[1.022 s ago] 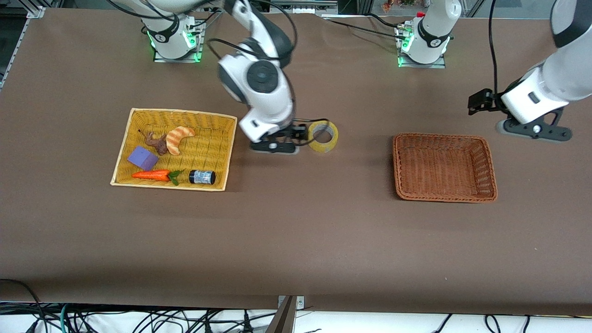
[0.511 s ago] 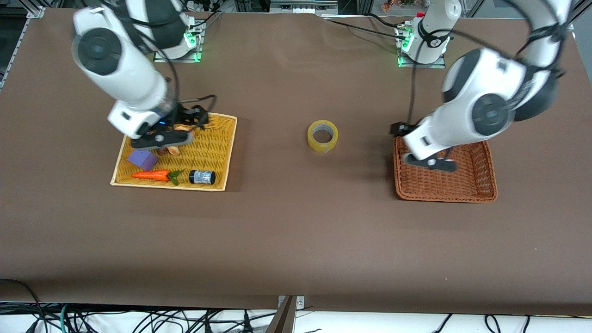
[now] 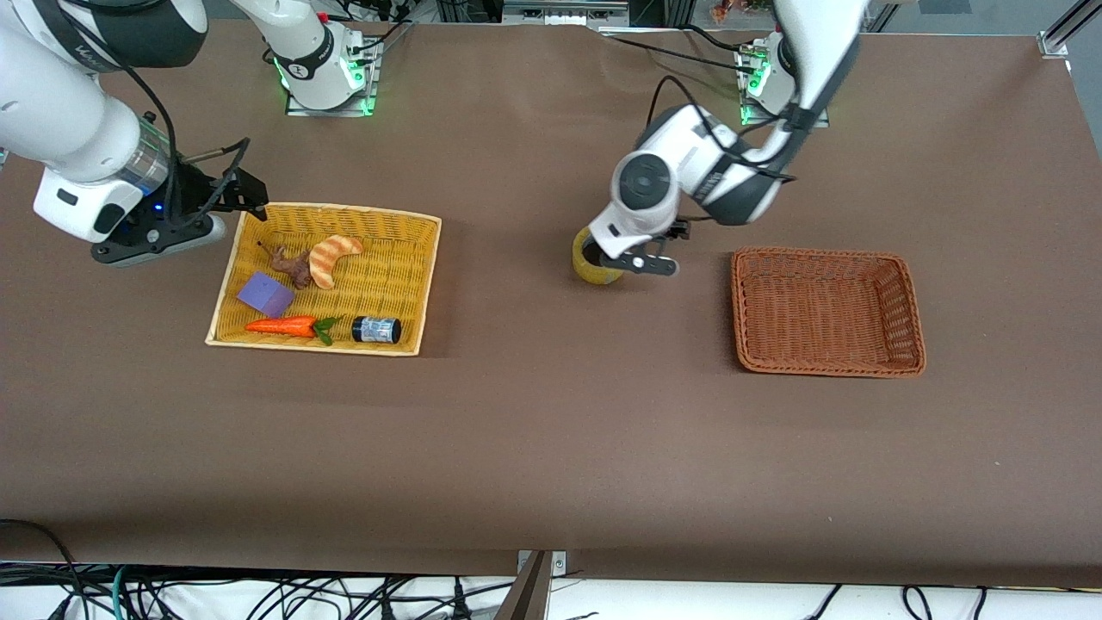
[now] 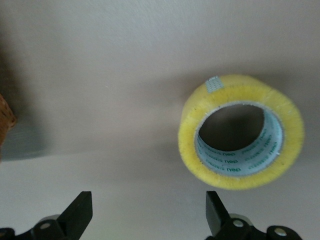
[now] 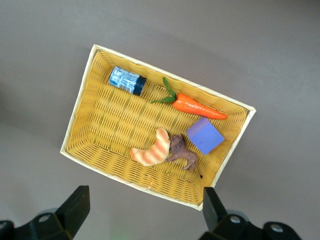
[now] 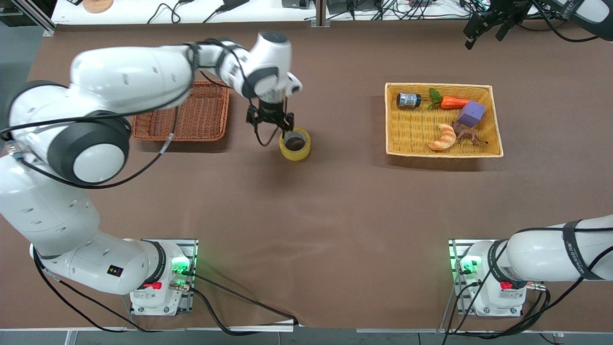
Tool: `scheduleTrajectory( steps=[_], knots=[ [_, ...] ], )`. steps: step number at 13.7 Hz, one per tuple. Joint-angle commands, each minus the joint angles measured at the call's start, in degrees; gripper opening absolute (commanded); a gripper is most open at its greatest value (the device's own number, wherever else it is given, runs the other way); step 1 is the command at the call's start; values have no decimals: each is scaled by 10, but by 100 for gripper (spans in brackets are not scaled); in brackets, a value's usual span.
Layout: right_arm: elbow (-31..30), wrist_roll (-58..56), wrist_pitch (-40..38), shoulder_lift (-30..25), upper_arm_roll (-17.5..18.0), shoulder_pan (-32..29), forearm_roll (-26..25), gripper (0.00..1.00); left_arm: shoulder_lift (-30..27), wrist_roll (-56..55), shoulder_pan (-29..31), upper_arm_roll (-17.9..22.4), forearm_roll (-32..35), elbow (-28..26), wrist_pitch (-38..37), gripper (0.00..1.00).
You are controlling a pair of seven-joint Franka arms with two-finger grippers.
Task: Transfer tape with both arms
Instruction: 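Grasp the tape roll with the left gripper while the right gripper withdraws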
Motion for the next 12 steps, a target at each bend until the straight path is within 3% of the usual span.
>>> scheduleTrajectory(
  steps=[1,4,5,7,8,12],
  knots=[
    [-51,-13,19,-41,-2,-4,0,100,43,-34,-3,3,29,8,44,100],
    [-68,-13,34,-43,-2,-4,0,100,81,-36,-3,3,27,23,97,96],
    [-71,-11,38,-43,-2,-4,0,100,84,-31,-2,3,28,23,101,82],
    [-78,-8,42,-44,-2,-4,-1,100,84,-28,2,3,34,23,100,18],
    [-78,-7,42,-44,-2,-4,-1,100,81,-28,5,4,33,24,94,0],
    [-77,-7,41,-49,-2,-4,-6,100,65,-23,33,10,37,29,9,0]
  ],
)
